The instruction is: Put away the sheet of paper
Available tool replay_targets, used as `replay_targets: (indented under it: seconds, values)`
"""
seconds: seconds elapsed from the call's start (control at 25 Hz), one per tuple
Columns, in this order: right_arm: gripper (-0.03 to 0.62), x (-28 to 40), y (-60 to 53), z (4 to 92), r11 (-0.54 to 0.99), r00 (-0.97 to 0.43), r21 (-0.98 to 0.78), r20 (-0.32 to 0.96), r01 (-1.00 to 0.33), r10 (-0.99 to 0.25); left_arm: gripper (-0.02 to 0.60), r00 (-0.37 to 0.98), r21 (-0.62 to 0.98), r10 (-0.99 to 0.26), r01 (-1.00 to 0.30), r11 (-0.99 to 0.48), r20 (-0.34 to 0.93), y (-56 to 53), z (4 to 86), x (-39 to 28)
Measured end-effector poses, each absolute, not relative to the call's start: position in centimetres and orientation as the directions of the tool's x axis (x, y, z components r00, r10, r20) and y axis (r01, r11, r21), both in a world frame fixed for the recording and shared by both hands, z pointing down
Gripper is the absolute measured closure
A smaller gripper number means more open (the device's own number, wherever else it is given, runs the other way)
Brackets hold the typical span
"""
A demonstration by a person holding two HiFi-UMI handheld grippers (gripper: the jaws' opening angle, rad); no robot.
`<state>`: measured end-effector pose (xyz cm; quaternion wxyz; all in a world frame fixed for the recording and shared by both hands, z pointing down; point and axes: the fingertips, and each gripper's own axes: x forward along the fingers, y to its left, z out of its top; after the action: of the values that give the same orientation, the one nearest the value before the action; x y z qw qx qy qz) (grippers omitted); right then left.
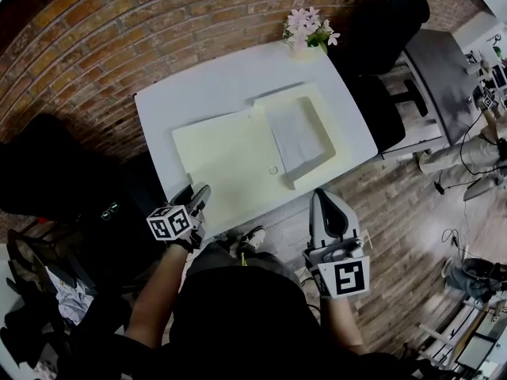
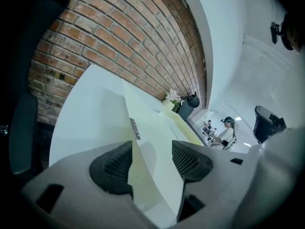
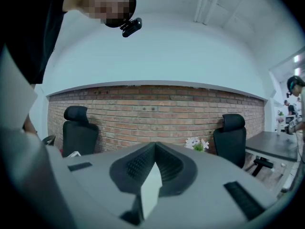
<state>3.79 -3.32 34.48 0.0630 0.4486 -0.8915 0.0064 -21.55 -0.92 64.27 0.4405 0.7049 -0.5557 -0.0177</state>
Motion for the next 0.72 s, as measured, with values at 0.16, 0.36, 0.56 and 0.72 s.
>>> replay_targets:
  seconds: [0.16, 0.36, 0.56, 0.72]
  values:
    - [0.58, 4.6, -3.2, 34.2, 0.579, -0.572, 0.045, 0.113, -0.814, -0.813, 0.429, 0.388, 0.662, -0.824, -0.749, -0.022, 0.412, -0.8, 62.7, -21.1]
    - [0.58, 5.4, -3.2, 34.0, 0.571, -0.565, 0.04, 0.1, -0.82, -0.819, 0.508, 0.473, 0.674, -0.831, -0.719, -0.172, 0.292, -1.6, 58.3, -19.3]
    - [0.58, 5.1, -3.2, 33.9, 0.585, -0.58, 0.038, 0.091, -0.81, -0.809, 0.491, 0.519, 0.639, -0.822, -0.719, -0.273, 0.234, -2.6, 55.0, -17.2]
    - [0.58, 5.5, -3.2, 33.7, 0.583, -0.579, 0.039, 0.087, -0.811, -0.811, 0.466, 0.545, 0.62, -0.816, -0.712, -0.329, 0.194, -3.4, 52.7, -15.7]
